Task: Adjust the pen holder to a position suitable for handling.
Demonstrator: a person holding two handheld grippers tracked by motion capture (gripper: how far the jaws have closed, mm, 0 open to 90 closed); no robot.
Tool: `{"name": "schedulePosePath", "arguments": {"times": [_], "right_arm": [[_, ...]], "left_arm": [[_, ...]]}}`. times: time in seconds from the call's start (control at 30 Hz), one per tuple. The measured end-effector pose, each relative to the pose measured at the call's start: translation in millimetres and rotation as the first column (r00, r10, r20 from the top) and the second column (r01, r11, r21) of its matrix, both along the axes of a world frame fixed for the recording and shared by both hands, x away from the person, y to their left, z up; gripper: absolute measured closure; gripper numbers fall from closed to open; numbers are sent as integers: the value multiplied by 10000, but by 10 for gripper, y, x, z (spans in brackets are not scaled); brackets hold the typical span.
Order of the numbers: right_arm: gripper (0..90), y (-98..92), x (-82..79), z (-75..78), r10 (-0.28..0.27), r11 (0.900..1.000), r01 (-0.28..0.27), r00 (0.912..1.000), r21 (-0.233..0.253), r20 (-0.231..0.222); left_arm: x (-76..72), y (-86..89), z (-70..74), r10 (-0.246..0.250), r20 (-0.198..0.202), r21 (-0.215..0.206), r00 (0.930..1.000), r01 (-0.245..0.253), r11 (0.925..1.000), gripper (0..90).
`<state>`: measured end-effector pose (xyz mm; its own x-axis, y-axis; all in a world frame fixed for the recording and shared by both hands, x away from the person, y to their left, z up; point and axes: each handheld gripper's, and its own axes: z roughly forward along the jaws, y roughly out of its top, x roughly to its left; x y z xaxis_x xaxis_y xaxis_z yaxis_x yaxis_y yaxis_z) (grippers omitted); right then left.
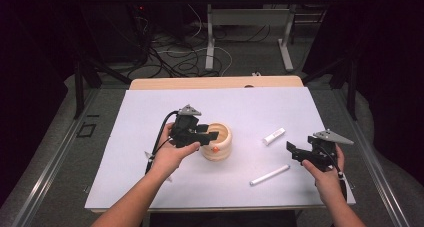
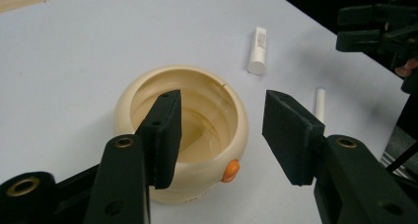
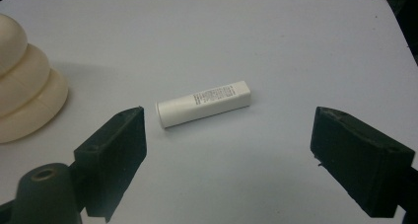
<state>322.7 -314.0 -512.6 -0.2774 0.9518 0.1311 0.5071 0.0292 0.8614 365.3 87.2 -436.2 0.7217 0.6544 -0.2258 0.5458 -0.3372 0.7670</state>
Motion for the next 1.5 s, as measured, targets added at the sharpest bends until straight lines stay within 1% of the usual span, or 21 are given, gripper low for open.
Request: {"name": "schedulePosePath", "arguments": {"times": [0.1, 0.2, 0.23, 0.3, 0.33, 0.43, 0.5, 0.6, 0.63, 0.7, 0.77, 0.8, 0.87, 1.0, 1.07, 1.1, 1.17, 1.3, 1.37, 1.47, 1.5], "right_arm": [[138, 4, -3, 3, 21, 10000, -20, 10000, -62, 21], [138, 11, -3, 3, 21, 9999, -20, 10000, -111, 59], [138, 11, -2, 3, 39, 9999, -38, 10000, -141, 76], [138, 18, -5, 4, 29, 9999, -28, 10000, -119, 66], [138, 14, -5, 7, 107, 9998, -106, 9999, -159, 61], [138, 27, -8, 8, 120, 9998, -119, 9999, -187, 36], [138, 35, -10, 7, 131, 9997, -130, 9999, -211, 46], [138, 43, -16, 13, 130, 9996, -129, 9999, -235, 56], [138, 44, -18, 16, 125, 9996, -123, 9999, -237, 63], [138, 46, -20, 17, 155, 9997, -153, 9998, -213, 92], [138, 44, -19, 15, 201, 9994, -198, 9997, -274, 105], [138, 44, -19, 14, 213, 9994, -211, 9997, -272, 84], [138, 49, -19, 14, 225, 9994, -223, 9997, -272, 56], [141, 58, -26, 20, 238, 9993, -235, 9997, -280, 78], [142, 58, -28, 23, 341, 9990, -338, 9994, -309, 105], [142, 67, -32, 23, 362, 9990, -360, 9993, -264, 65], [142, 78, -30, 18, 462, 9984, -460, 9989, -330, 58], [143, 118, -39, 22, 660, 9964, -654, 9978, -545, 90], [142, 144, -47, 26, 665, 9957, -659, 9978, -653, 76], [140, 169, -47, 20, 663, 9958, -657, 9978, -634, 75], [140, 168, -45, 18, 725, 9953, -719, 9973, -643, 80]], "left_arm": [[-31, 77, -10, 140, 153, -24, 9998, -140, 9999, 456], [-66, 152, -26, 221, 448, -94, 9988, -217, 9997, 414], [-77, 178, -34, 260, 446, -189, 9987, -252, 9995, 390], [-98, 235, -51, 350, 460, -370, 9983, -333, 9988, 383], [-113, 259, -58, 498, 412, -409, 9979, -481, 9980, 375], [-155, 327, -99, 711, 376, -421, 9968, -695, 9967, 368], [-187, 371, -134, 944, 464, -373, 9945, -927, 9950, 364], [-225, 429, -175, 1200, 574, -357, 9911, -1181, 9924, 325], [-232, 466, -180, 1072, 582, -343, 9925, -1054, 9938, 318], [-248, 515, -208, 1191, 641, -474, 9908, -1162, 9921, 263], [-261, 566, -238, 1339, 614, -590, 9891, -1304, 9897, 222], [-258, 594, -258, 1436, 715, -632, 9871, -1392, 9883, 199], [-265, 644, -293, 1630, 646, -741, 9845, -1581, 9846, 162], [-295, 751, -333, 1957, 503, -950, 9794, -1904, 9771, 155], [-309, 808, -344, 2226, 627, -1062, 9729, -2152, 9708, 138], [-317, 833, -352, 2322, 572, -1136, 9710, -2248, 9678, 119], [-334, 877, -371, 2468, 597, -1120, 9672, -2392, 9645, 53], [-390, 960, -413, 2565, 597, -1153, 9647, -2486, 9617, 6], [-419, 999, -440, 2634, 538, -1164, 9632, -2559, 9597, 2], [-451, 1048, -479, 2708, 421, -1265, 9617, -2637, 9563, 3], [-458, 1064, -490, 2633, 425, -1218, 9638, -2566, 9588, 2]]}}
